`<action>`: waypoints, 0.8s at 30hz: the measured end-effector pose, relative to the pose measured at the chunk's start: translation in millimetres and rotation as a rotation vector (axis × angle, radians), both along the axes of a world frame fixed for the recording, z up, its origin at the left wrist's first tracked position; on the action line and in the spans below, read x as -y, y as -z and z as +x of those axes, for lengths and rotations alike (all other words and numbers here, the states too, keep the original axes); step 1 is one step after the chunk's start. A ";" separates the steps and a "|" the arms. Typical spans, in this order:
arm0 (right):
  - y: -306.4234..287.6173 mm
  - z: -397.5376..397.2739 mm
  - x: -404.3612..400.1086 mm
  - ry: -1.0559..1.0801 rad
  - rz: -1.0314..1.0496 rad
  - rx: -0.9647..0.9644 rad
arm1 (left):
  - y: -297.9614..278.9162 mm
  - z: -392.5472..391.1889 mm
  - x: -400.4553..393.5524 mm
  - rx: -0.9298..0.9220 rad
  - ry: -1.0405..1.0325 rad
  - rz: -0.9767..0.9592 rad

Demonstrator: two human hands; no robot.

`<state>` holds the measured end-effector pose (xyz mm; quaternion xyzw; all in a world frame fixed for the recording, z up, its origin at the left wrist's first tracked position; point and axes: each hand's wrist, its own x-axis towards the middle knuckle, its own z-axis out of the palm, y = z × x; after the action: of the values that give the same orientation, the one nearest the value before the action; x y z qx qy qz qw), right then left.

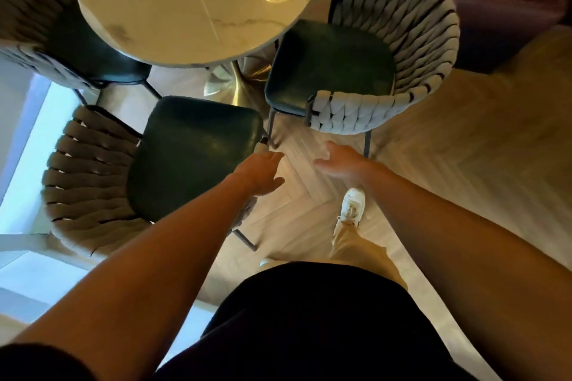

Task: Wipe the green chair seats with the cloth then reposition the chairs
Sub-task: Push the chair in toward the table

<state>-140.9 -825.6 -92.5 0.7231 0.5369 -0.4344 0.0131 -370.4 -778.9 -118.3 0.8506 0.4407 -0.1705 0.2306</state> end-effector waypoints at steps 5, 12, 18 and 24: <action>2.5 60.4 -28.1 -0.038 0.106 -0.014 | 6.4 56.8 -31.6 -0.027 0.050 -0.005; 20.4 155.8 -91.3 -0.126 0.153 0.053 | 13.7 157.5 -86.4 0.032 -0.028 -0.017; 39.4 224.6 -140.7 -0.172 0.111 -0.018 | 27.2 237.8 -127.0 0.065 -0.010 0.086; 62.0 253.2 -160.6 -0.405 0.004 0.080 | 40.6 280.2 -148.6 -0.020 0.080 0.129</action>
<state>112.3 -665.0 -154.5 0.6171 0.6712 -0.3928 0.1198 -90.1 -630.3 -158.9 0.8790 0.4185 -0.1591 0.1637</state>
